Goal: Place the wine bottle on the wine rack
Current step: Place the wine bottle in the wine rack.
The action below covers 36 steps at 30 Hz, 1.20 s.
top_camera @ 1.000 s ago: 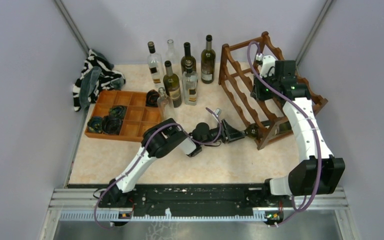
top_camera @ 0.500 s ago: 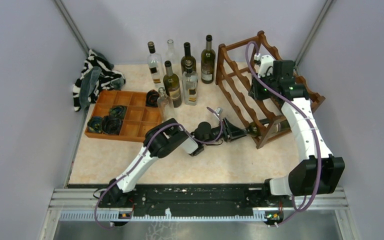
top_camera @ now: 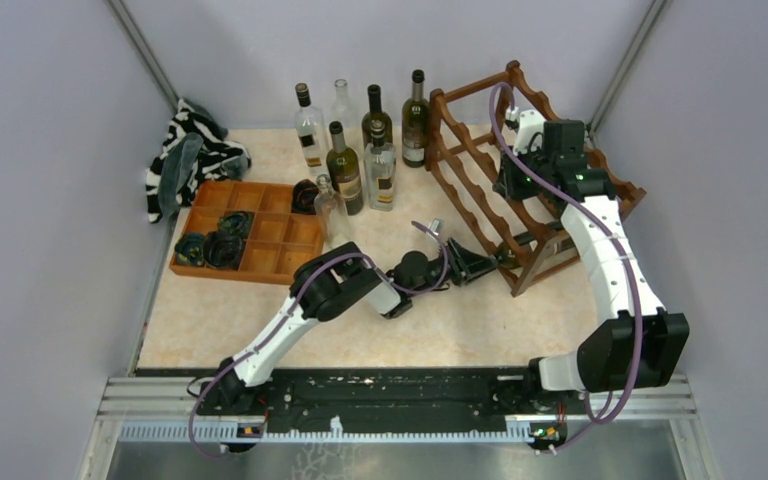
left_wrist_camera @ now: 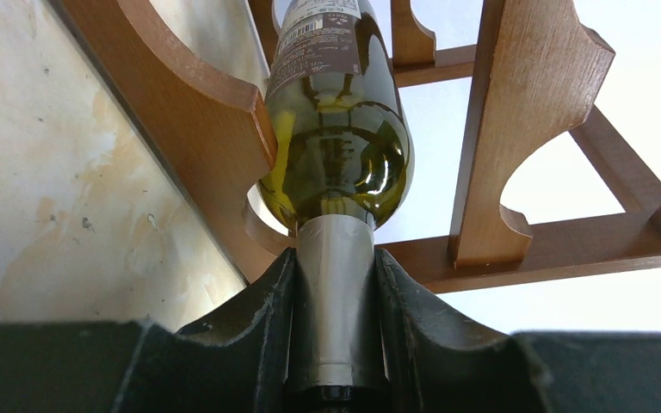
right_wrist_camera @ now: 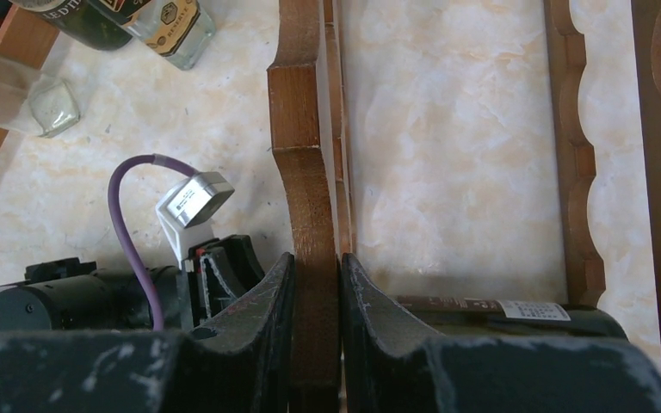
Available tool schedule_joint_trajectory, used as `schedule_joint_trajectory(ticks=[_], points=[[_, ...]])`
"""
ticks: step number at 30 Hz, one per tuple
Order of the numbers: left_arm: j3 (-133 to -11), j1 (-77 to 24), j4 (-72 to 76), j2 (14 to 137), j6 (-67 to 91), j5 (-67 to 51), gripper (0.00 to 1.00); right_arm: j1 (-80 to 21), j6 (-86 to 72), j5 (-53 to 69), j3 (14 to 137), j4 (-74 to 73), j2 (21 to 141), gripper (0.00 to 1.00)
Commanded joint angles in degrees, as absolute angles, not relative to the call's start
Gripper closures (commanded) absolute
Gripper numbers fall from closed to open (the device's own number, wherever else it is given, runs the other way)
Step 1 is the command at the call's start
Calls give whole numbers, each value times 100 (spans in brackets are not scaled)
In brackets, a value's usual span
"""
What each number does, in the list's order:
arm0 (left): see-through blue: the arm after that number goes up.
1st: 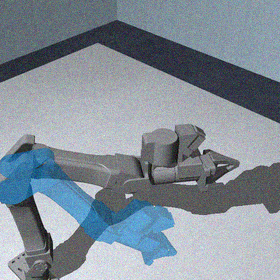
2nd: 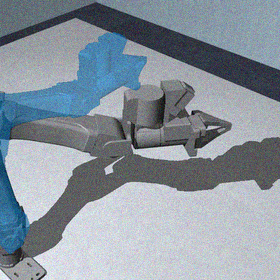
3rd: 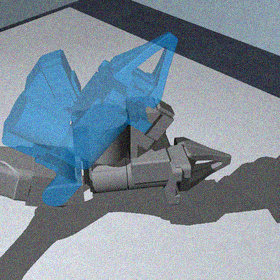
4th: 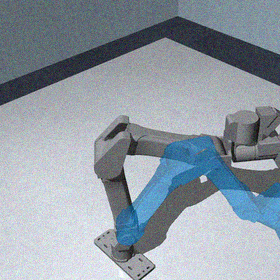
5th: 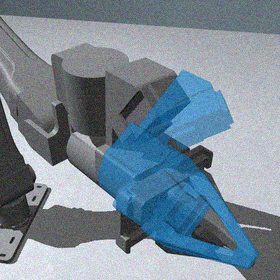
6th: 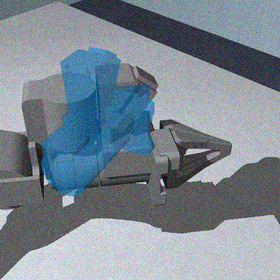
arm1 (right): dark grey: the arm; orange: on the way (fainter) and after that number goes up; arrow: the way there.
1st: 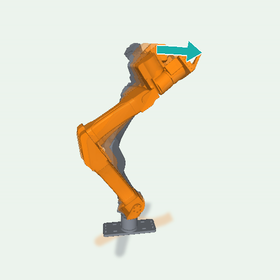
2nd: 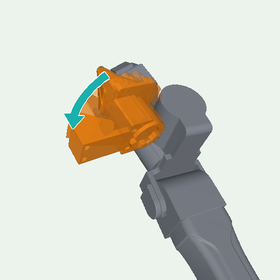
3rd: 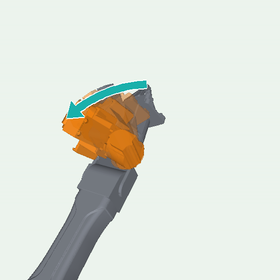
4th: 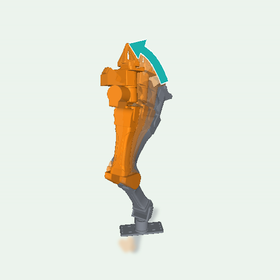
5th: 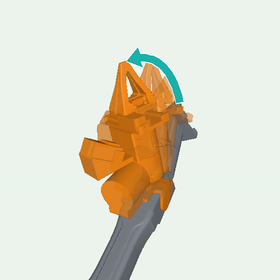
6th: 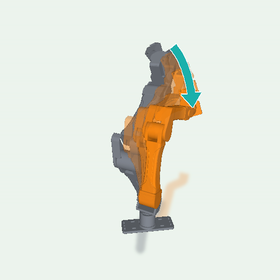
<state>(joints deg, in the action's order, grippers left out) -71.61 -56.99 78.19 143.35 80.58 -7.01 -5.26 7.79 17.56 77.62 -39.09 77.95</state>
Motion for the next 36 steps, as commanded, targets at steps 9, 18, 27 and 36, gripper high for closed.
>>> schedule_joint_trajectory(ticks=[9, 18, 27, 36], points=[[-7576, -5693, 8271, 14282, 8059, -51, 100, -741, 536, 2150, 7647, -3791, 7715, 80], [-7859, -5713, 8052, 14374, 8101, -137, 100, -774, 519, 2119, 7654, -3771, 7709, 80], [-7904, -5780, 7278, 14197, 7950, -117, 100, -780, 519, 2123, 7643, -3766, 7722, 80], [-7977, -5854, 6444, 13889, 7073, -53, 100, -782, 536, 2148, 7660, -3772, 7723, 80]])
